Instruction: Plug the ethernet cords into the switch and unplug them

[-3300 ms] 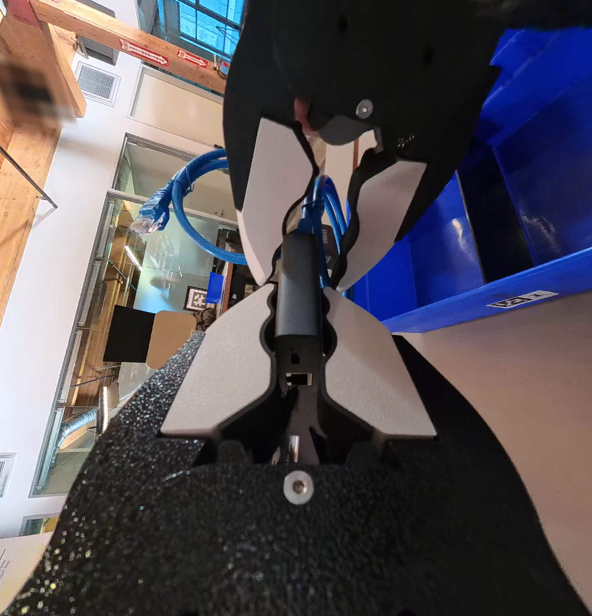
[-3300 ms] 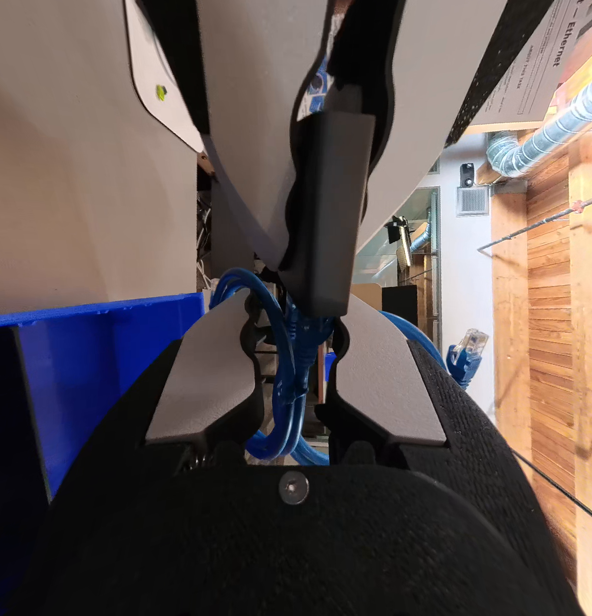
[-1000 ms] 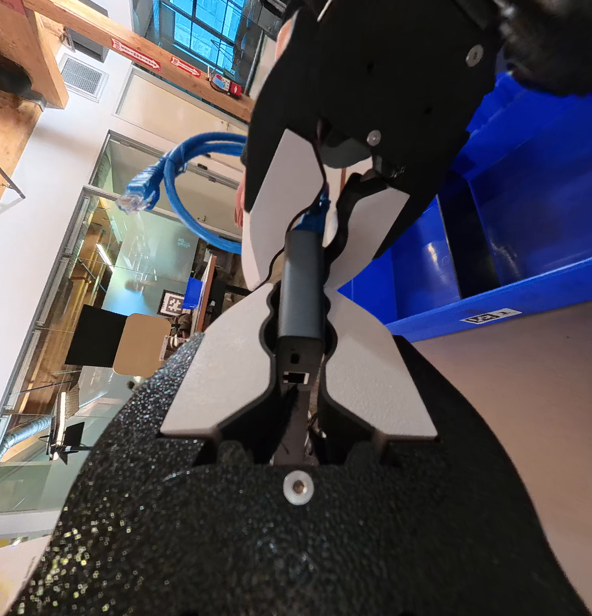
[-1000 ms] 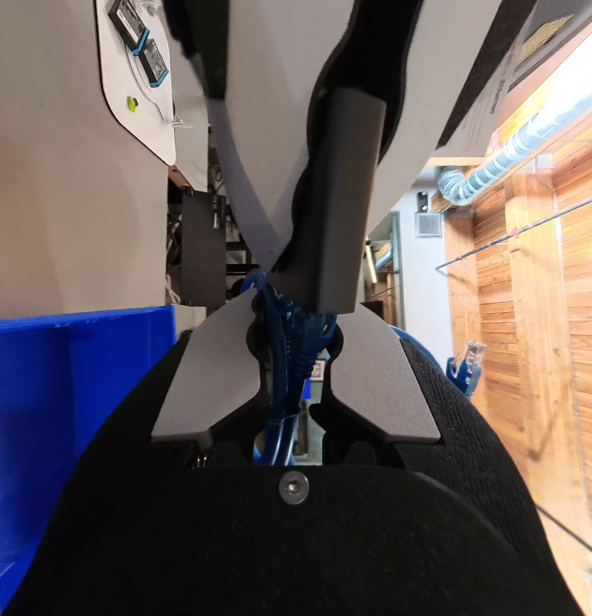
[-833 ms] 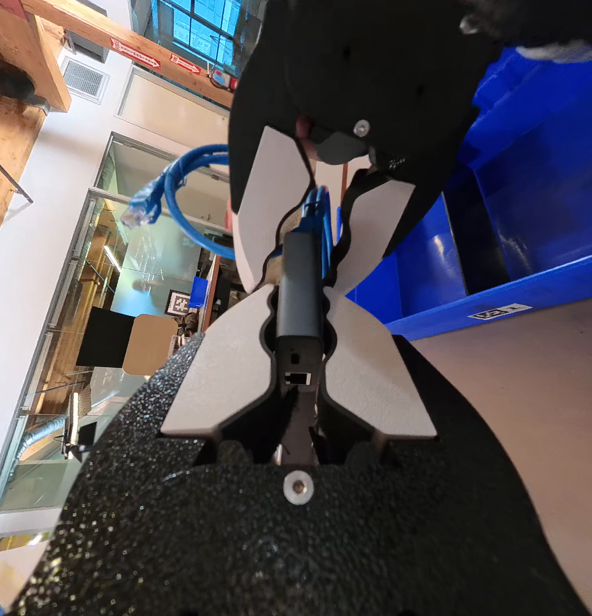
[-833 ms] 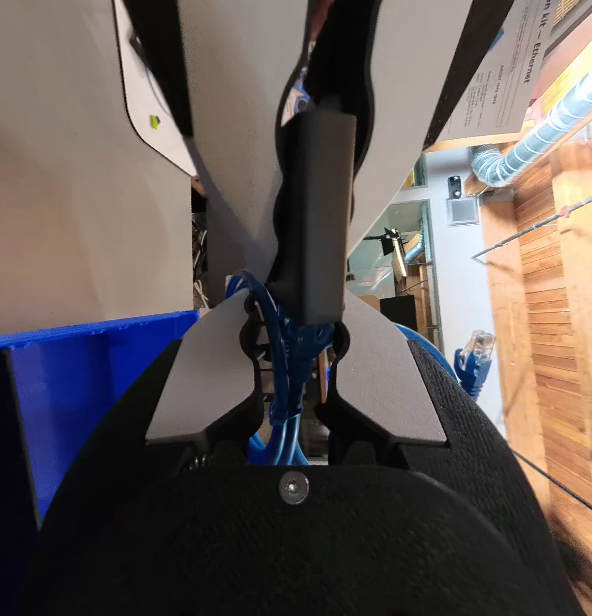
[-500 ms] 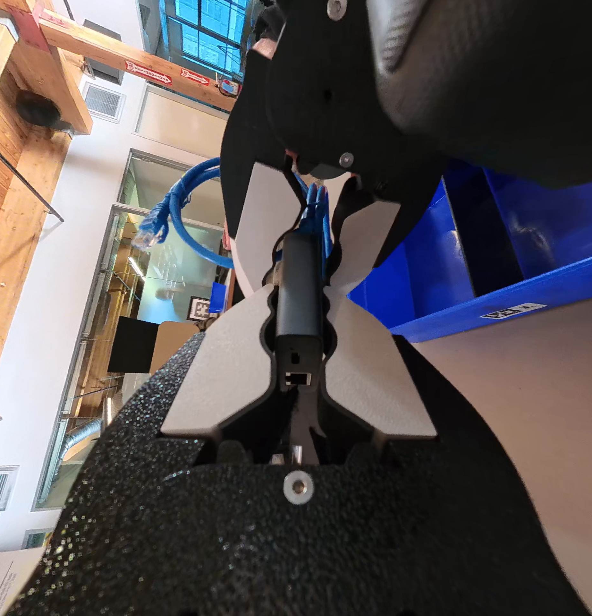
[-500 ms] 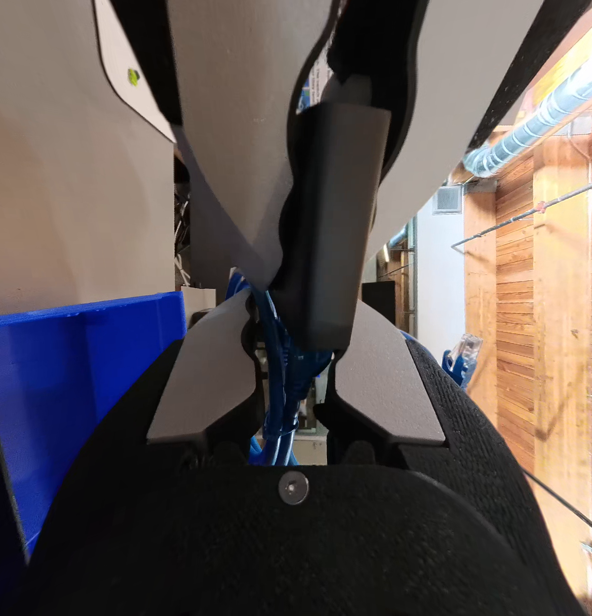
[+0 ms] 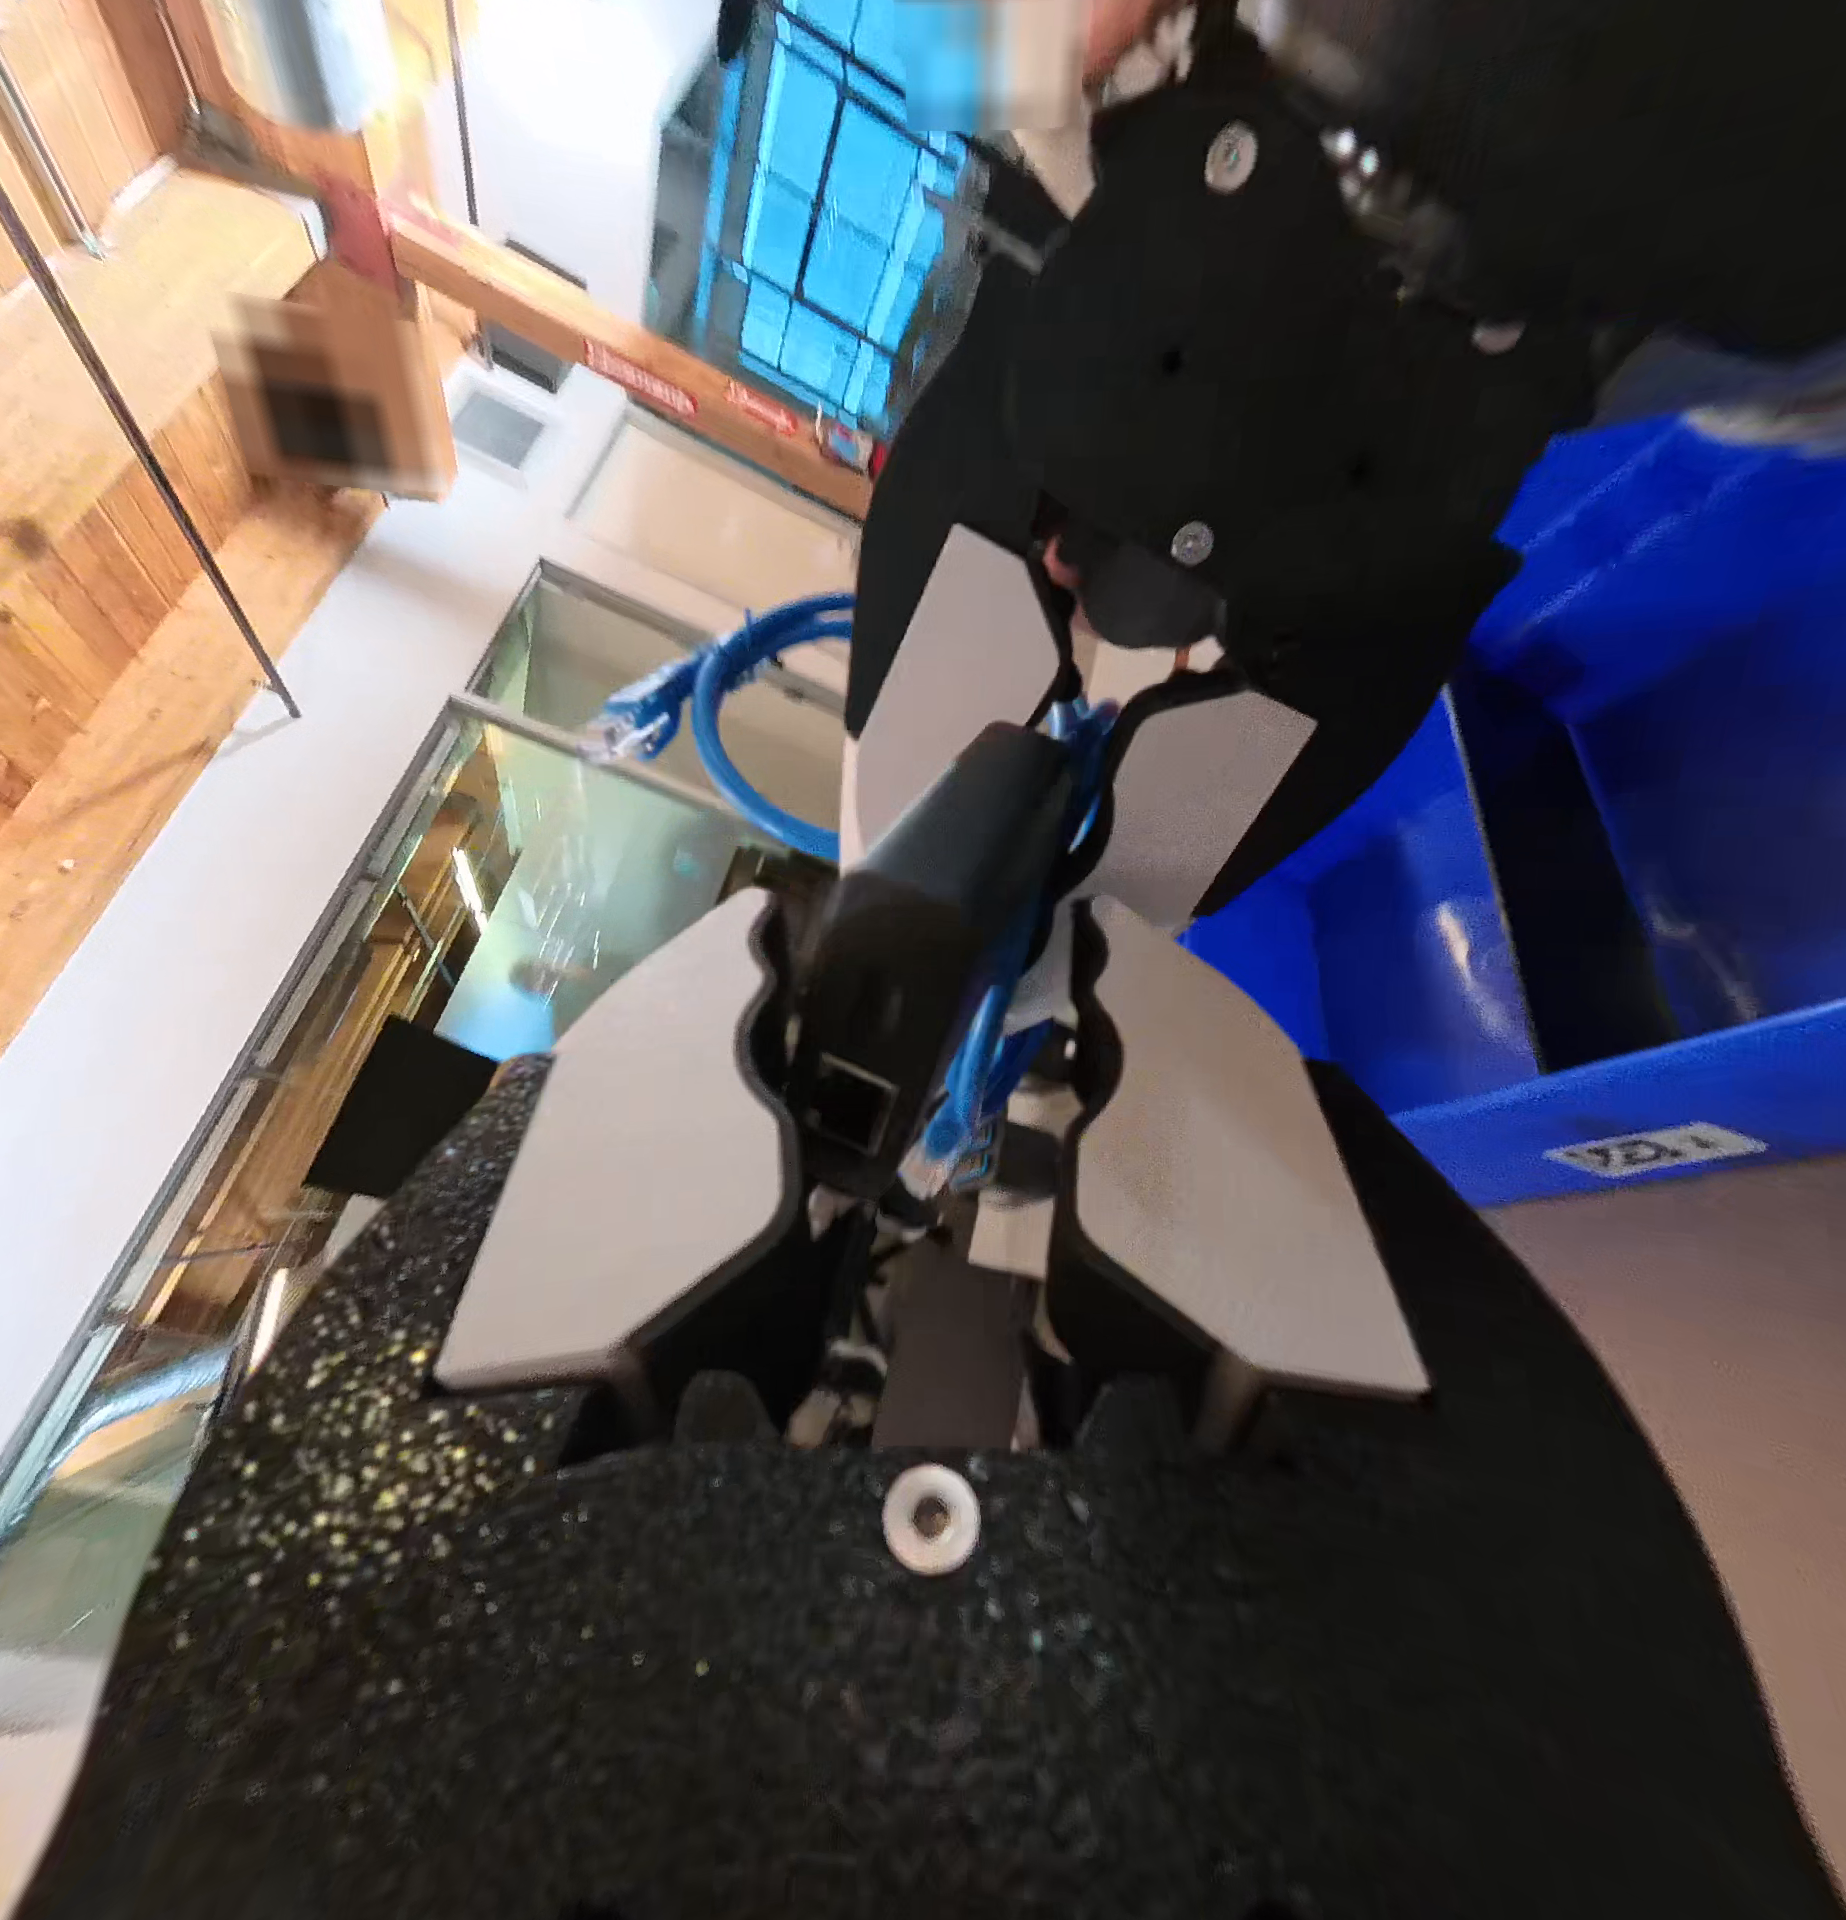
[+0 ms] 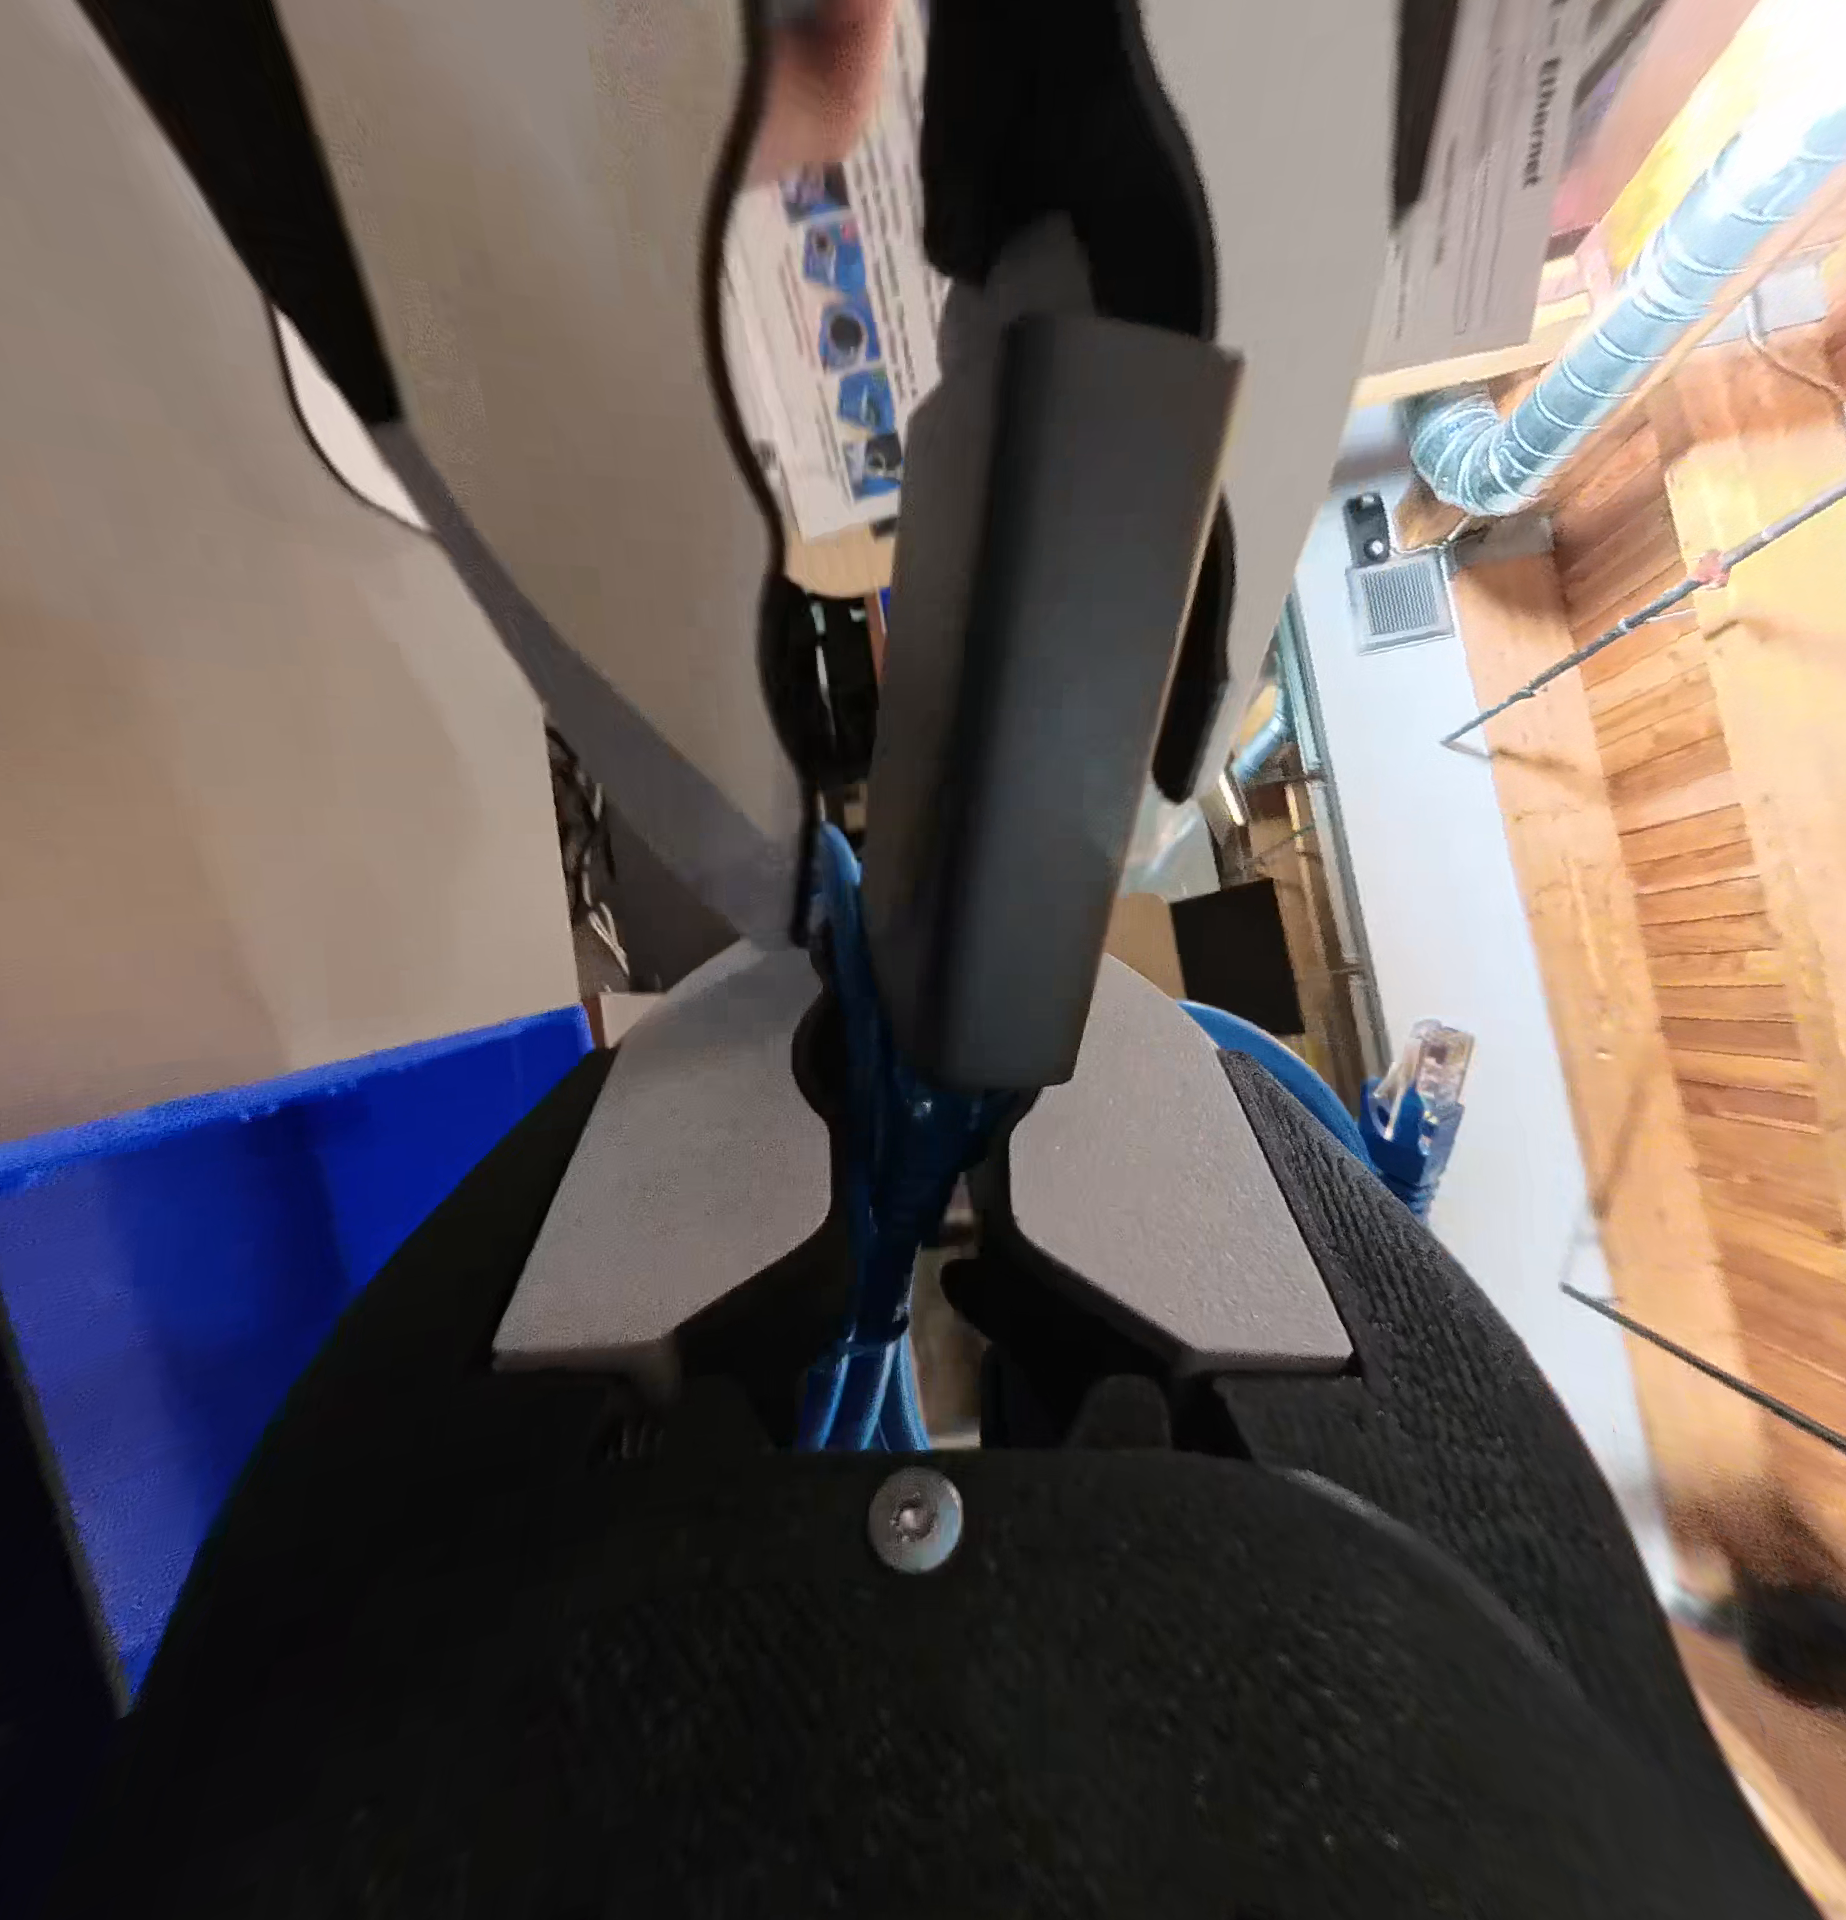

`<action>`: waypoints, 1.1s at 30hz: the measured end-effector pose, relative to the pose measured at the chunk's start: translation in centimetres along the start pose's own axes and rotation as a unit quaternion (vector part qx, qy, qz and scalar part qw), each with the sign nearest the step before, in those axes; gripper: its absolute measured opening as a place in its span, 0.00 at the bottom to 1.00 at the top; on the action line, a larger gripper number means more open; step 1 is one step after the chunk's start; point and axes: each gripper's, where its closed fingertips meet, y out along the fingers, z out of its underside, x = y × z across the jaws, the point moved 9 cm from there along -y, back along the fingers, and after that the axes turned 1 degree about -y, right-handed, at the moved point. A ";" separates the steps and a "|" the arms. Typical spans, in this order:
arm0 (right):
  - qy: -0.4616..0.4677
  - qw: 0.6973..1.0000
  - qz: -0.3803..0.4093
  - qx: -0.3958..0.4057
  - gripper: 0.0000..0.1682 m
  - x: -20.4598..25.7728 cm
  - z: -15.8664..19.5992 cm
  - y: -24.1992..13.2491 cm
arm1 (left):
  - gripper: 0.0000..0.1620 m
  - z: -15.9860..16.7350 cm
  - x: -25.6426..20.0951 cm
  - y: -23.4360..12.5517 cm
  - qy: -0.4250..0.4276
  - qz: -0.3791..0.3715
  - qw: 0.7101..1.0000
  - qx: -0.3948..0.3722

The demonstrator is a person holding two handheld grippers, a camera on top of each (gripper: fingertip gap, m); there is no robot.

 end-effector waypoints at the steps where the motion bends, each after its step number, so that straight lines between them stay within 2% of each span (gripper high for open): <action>1: 0.009 1.000 -0.004 -0.013 0.14 -0.1 -0.1 -0.2 | 0.35 0.0 0.1 -0.1 -0.010 0.001 1.000 -0.021; 3: 0.022 0.999 -0.015 -0.039 0.15 -0.2 -0.2 -0.6 | 0.42 0.1 0.2 -0.3 -0.031 0.014 0.997 -0.062; 5: 0.023 0.997 -0.036 -0.062 0.15 0.0 -0.6 -0.9 | 0.41 0.1 -0.1 -0.4 -0.044 0.039 0.992 -0.108; 7: 0.026 0.995 -0.054 -0.077 0.14 0.3 -1.0 -1.1 | 0.31 -0.2 -0.6 -0.8 -0.036 0.062 0.984 -0.165; 9: 0.024 0.994 -0.064 -0.088 0.14 0.4 -1.4 -1.3 | 0.22 -0.3 -0.6 -1.1 -0.023 0.048 0.978 -0.202; 10: 0.025 0.993 -0.067 -0.089 0.14 0.5 -1.6 -1.3 | 0.21 -0.3 -0.6 -1.3 -0.021 0.052 0.976 -0.211; 13: 0.012 0.995 -0.065 -0.077 0.15 0.5 -1.9 -1.5 | 0.19 -0.1 -0.7 -1.5 -0.007 0.063 0.973 -0.222; 17: -0.004 0.997 -0.048 -0.060 0.18 0.5 -2.0 -1.5 | 0.14 -0.4 -0.8 -1.4 0.003 0.077 0.978 -0.192; 23: -0.012 0.996 -0.038 -0.080 0.21 0.4 -2.3 -2.0 | 0.14 -0.6 -0.4 -1.8 -0.015 0.085 0.976 -0.202; 28: 0.015 0.991 -0.069 -0.111 0.21 0.3 -2.4 -2.6 | 0.14 -0.5 -0.2 -2.3 -0.023 0.105 0.971 -0.214; 33: -0.003 0.994 -0.048 -0.094 0.19 0.2 -2.6 -2.5 | 0.14 -0.5 -0.1 -2.3 -0.025 0.098 0.973 -0.207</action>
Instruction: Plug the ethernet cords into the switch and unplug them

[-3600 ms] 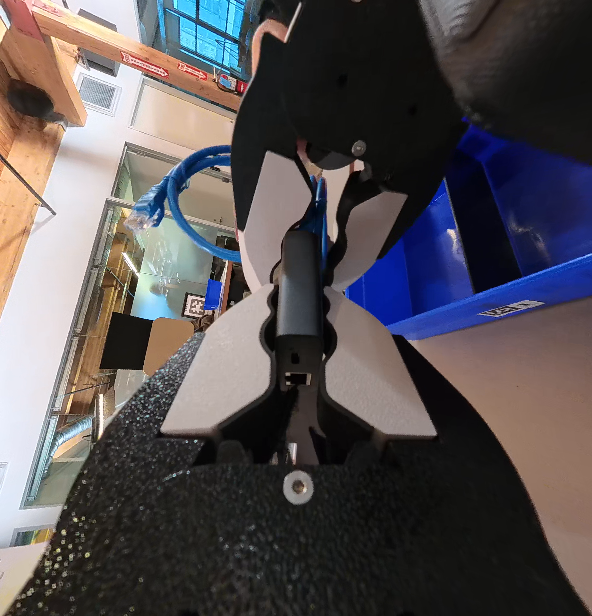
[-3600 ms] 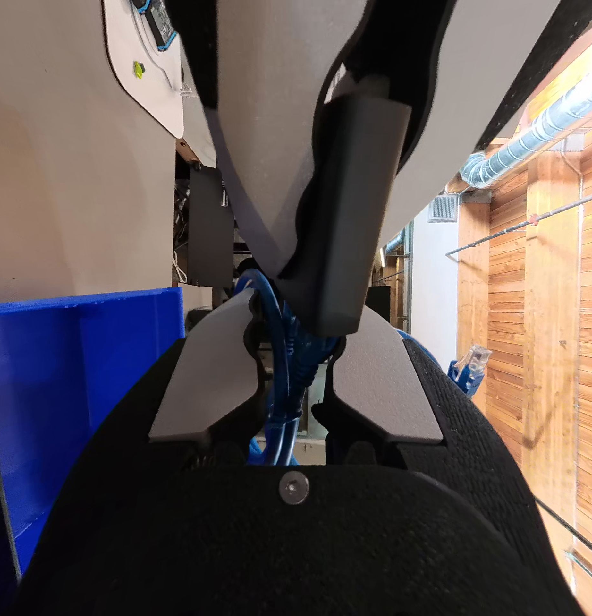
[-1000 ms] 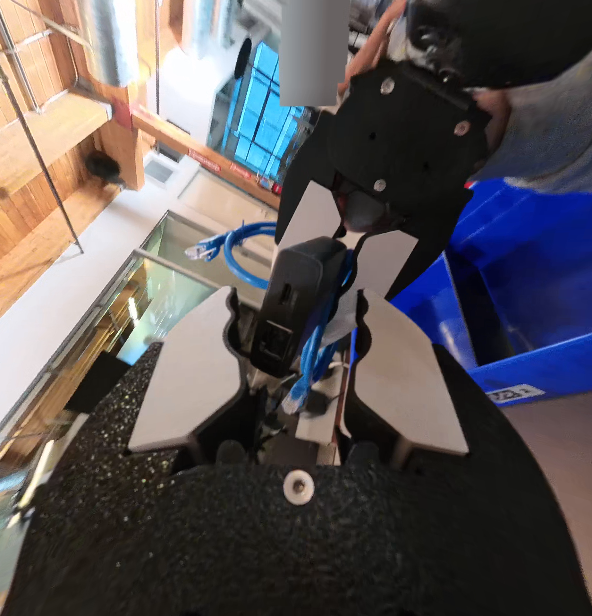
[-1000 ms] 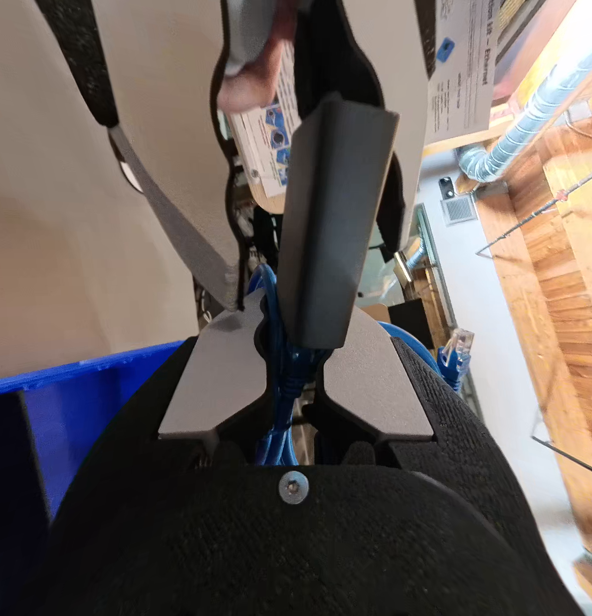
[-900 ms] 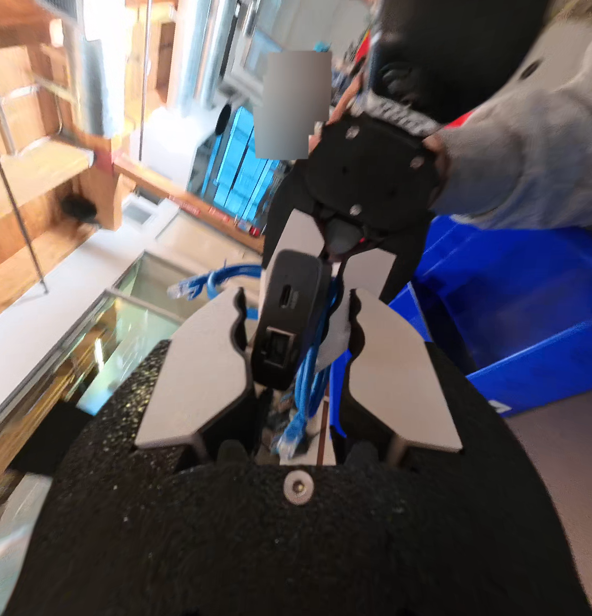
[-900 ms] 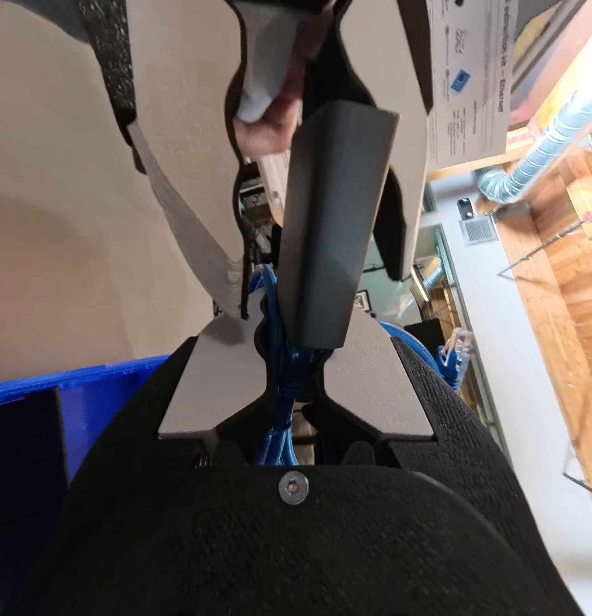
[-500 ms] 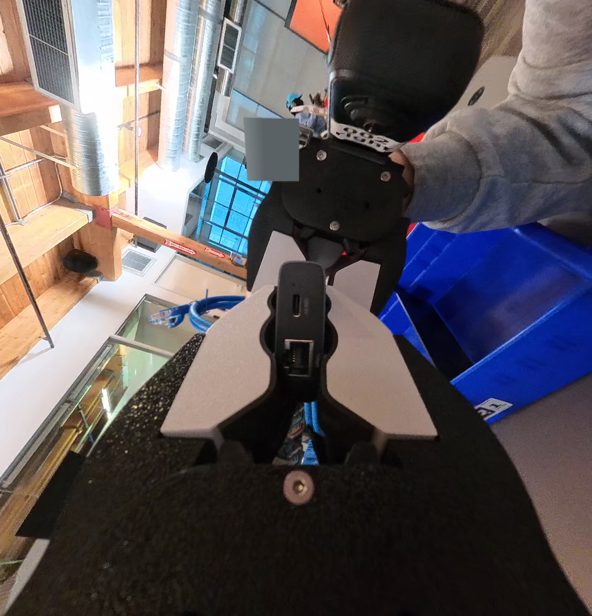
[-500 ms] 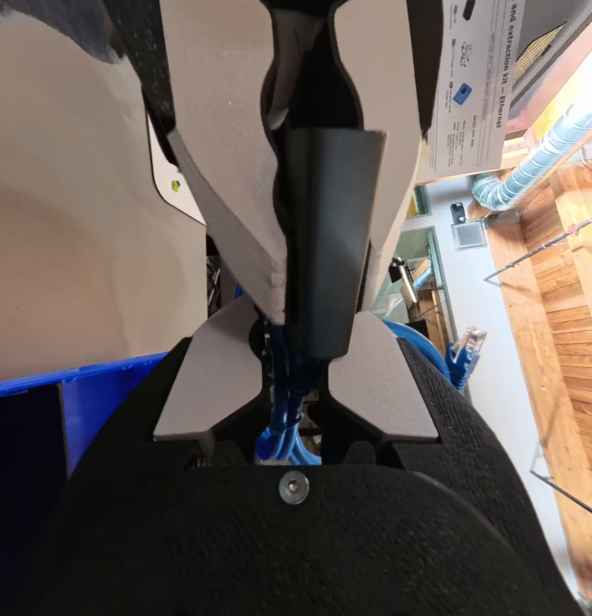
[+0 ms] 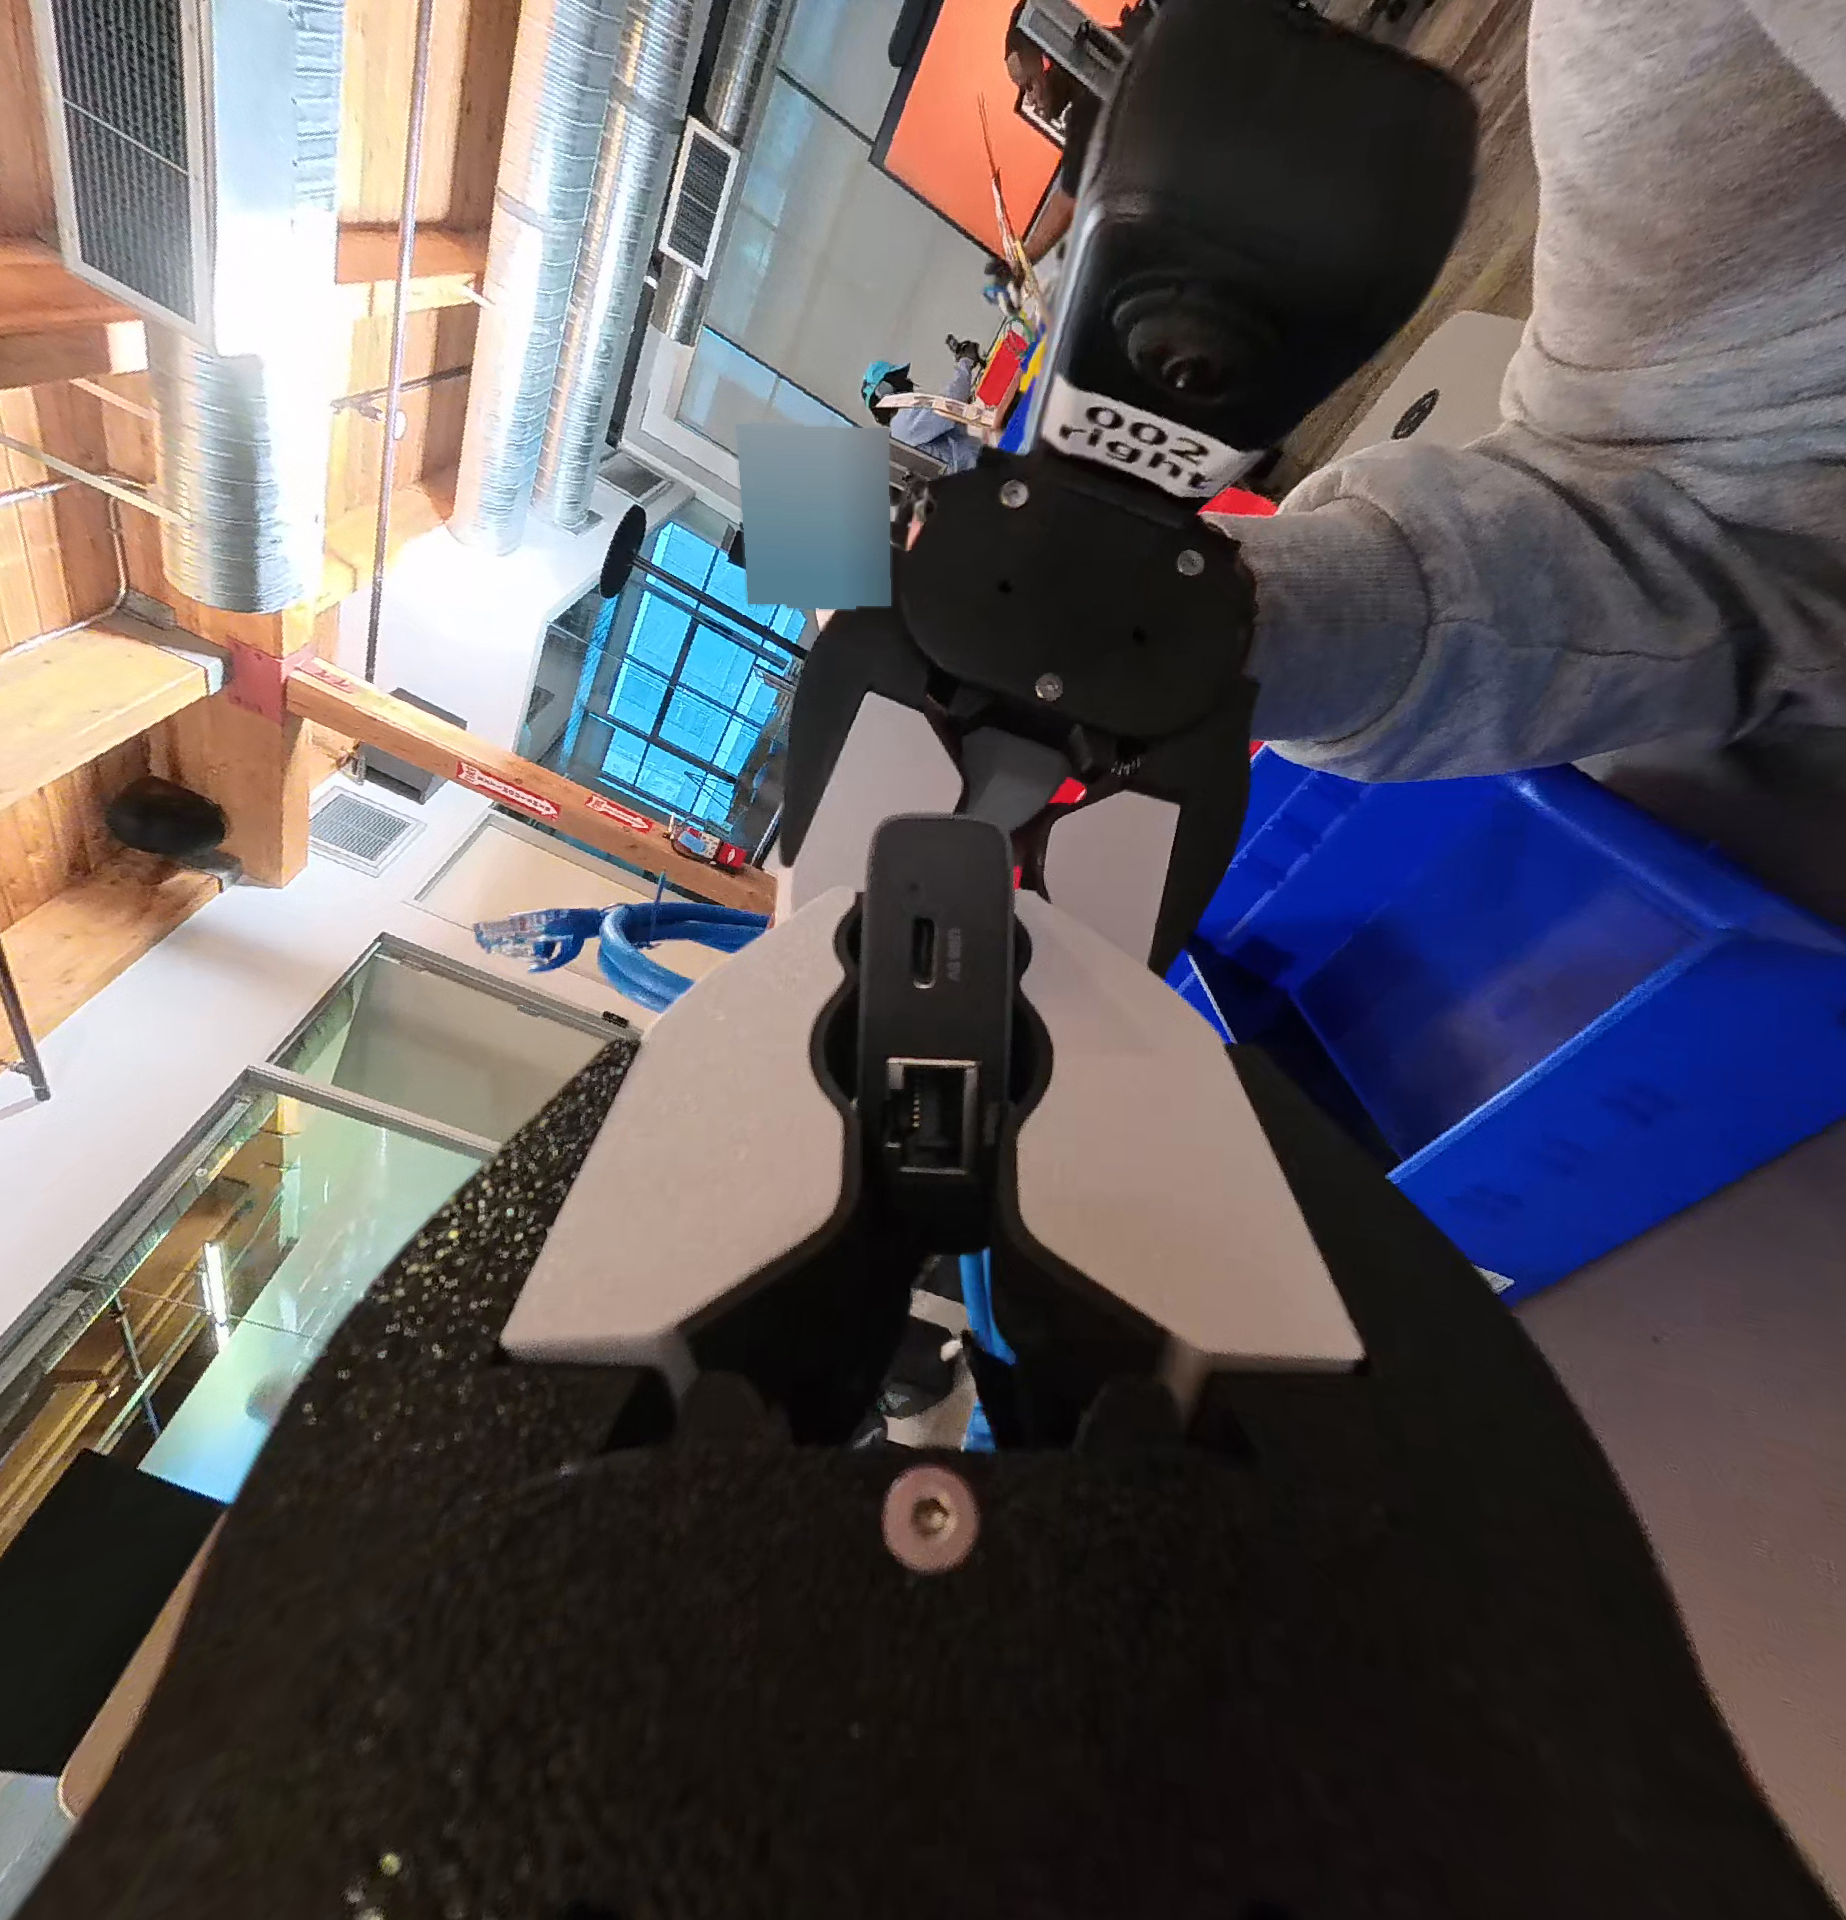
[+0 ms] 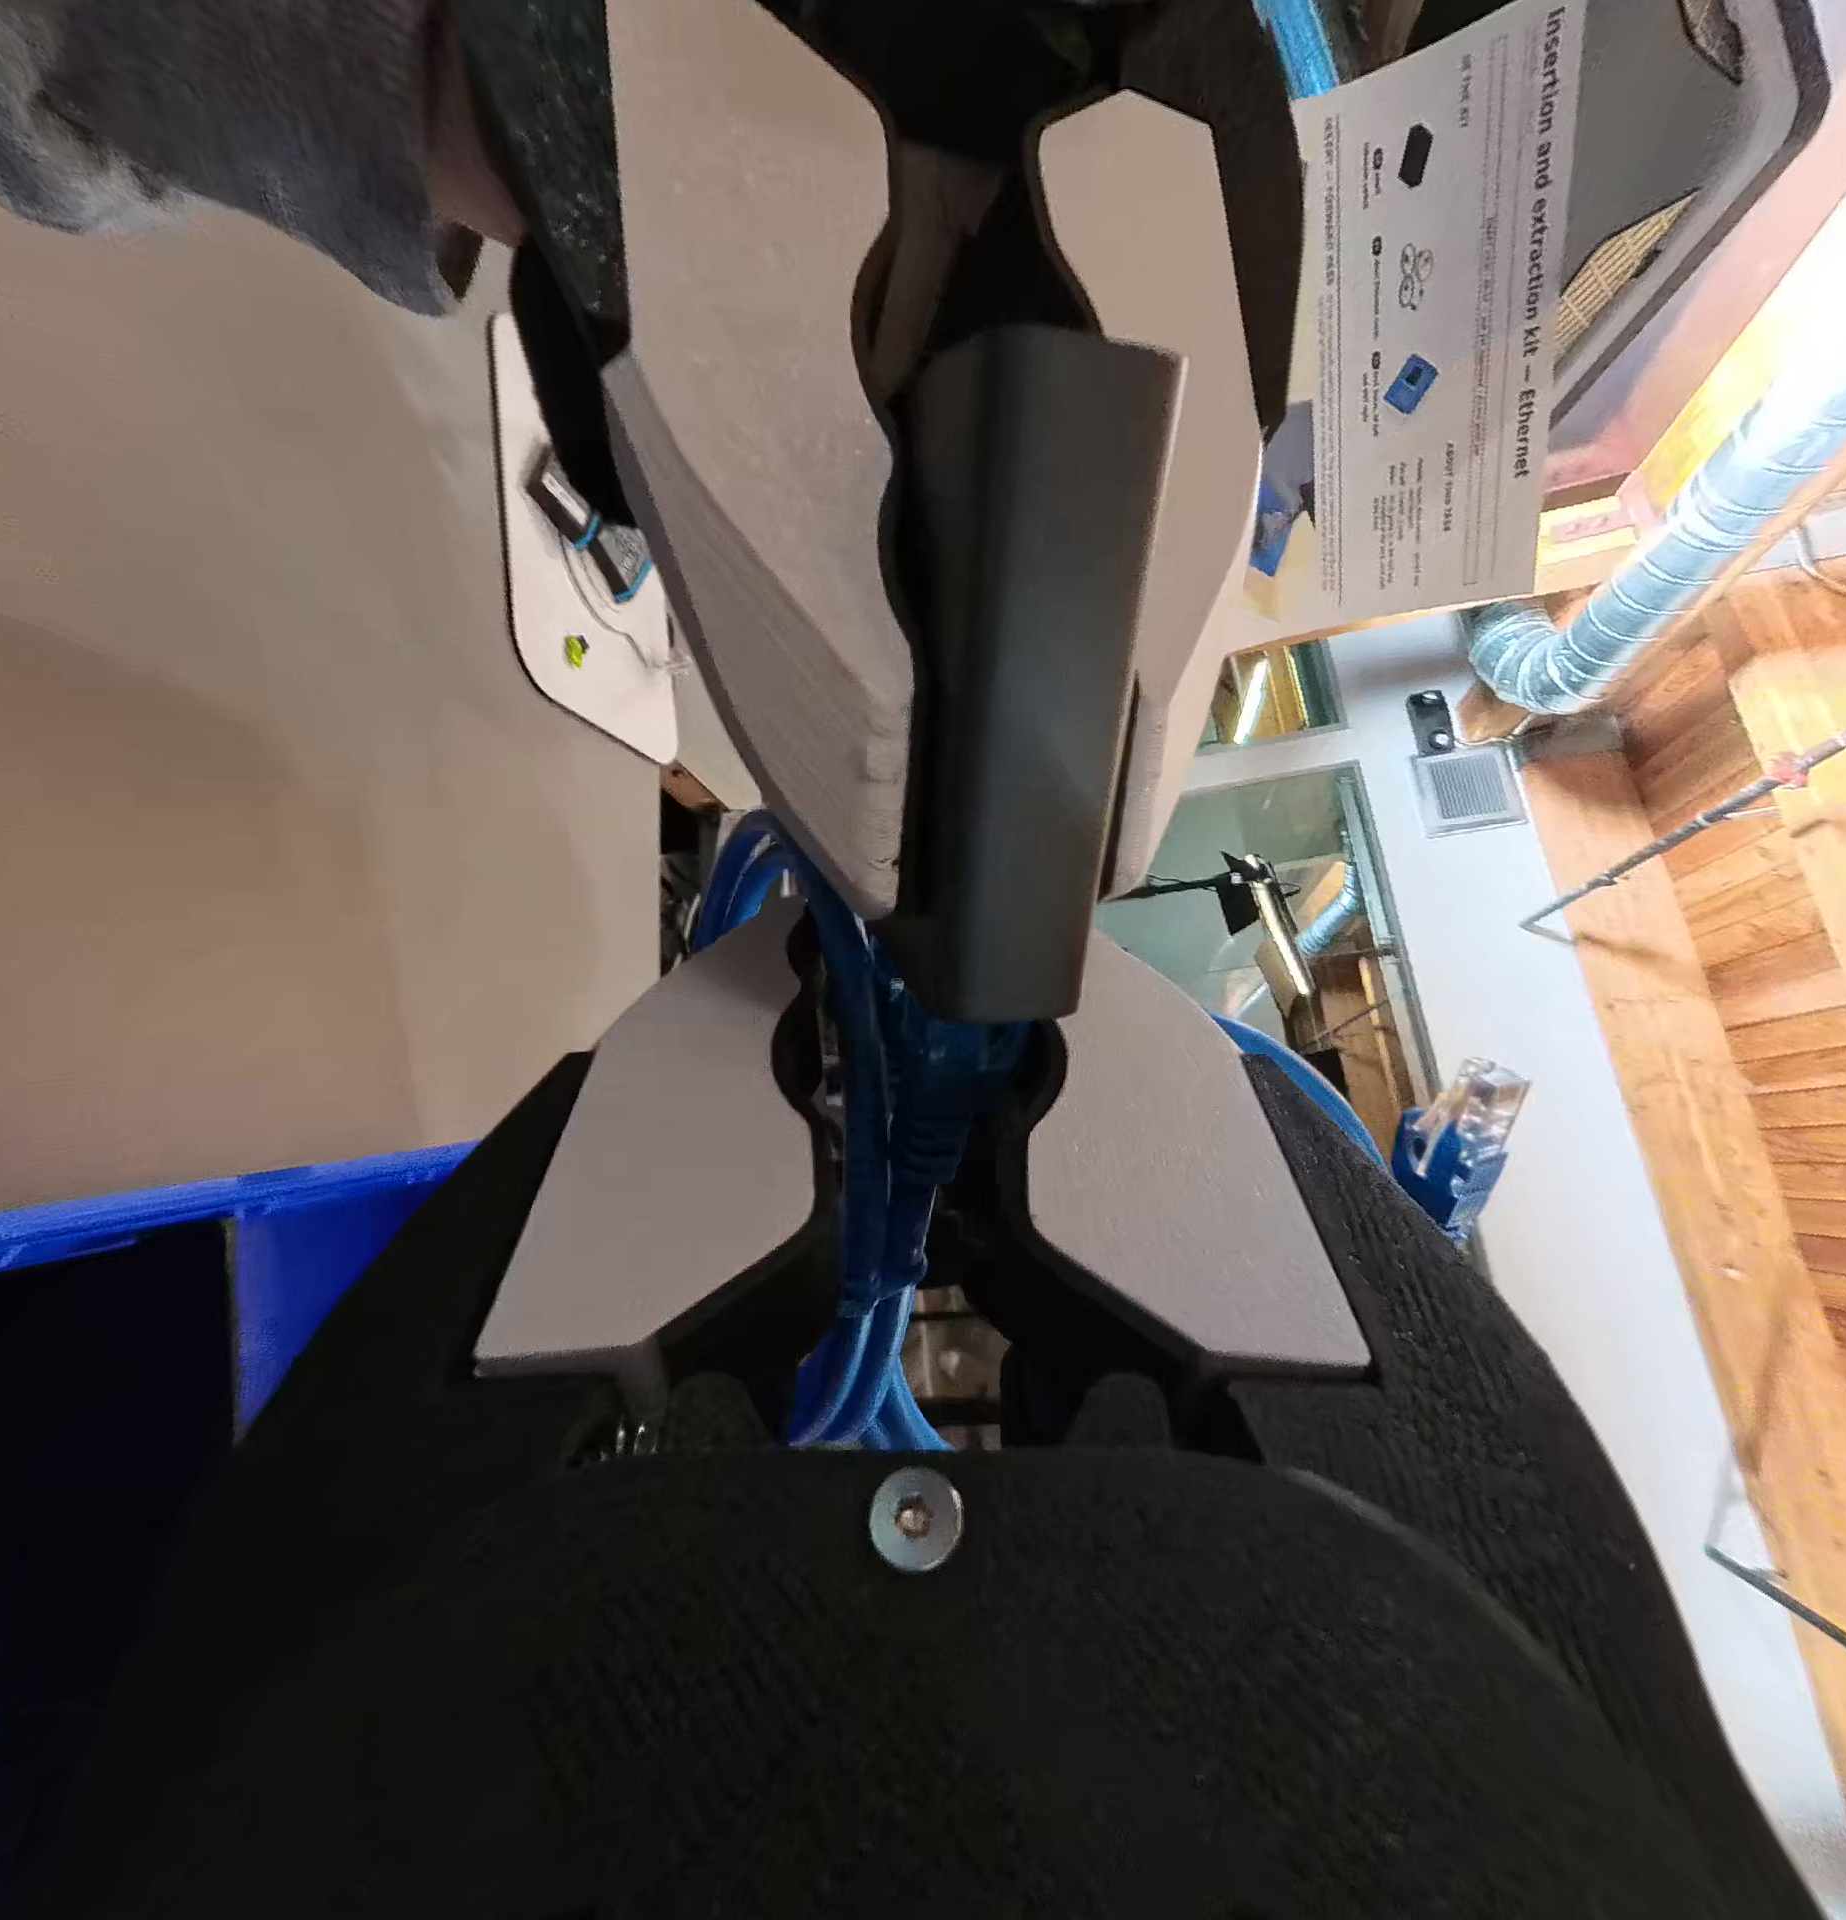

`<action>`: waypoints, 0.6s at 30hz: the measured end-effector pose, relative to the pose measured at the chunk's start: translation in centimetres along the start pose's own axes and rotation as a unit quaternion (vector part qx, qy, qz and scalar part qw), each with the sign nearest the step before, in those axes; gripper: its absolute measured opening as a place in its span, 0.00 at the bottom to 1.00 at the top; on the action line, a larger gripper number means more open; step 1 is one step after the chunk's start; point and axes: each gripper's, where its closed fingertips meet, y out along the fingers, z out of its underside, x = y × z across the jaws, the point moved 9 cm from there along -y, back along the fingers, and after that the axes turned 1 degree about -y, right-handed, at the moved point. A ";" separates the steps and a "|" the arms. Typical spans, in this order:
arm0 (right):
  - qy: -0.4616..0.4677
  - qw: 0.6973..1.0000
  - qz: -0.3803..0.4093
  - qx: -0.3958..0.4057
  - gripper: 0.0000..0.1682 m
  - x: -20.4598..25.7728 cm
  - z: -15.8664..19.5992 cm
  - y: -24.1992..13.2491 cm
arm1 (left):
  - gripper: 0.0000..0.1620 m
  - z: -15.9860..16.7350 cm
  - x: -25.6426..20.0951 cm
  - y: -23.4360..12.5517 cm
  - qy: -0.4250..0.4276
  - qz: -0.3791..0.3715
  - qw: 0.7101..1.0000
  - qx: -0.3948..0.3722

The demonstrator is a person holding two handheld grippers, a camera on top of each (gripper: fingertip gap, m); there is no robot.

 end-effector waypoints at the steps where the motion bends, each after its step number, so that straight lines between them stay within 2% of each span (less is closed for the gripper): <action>1: -0.006 1.000 0.003 0.002 0.18 0.0 -0.1 0.0 | 0.14 0.0 0.0 -0.1 0.000 0.001 1.000 -0.001; 6: -0.035 0.999 0.024 -0.005 0.14 0.2 -0.6 0.0 | 0.14 -0.5 0.0 -0.6 0.011 0.018 1.000 0.013; 11: -0.094 0.995 0.043 0.007 0.15 0.9 -0.9 -0.8 | 0.14 -0.7 -0.5 -0.4 -0.011 0.038 0.999 -0.003; 15: -0.135 0.991 -0.016 -0.002 0.15 4.0 0.7 -2.3 | 0.14 1.4 -3.7 0.9 -0.081 0.070 0.994 -0.029; 18: -0.155 0.987 -0.039 -0.008 0.15 5.6 2.1 -2.8 | 0.14 2.5 -5.8 1.8 -0.093 0.050 0.994 -0.011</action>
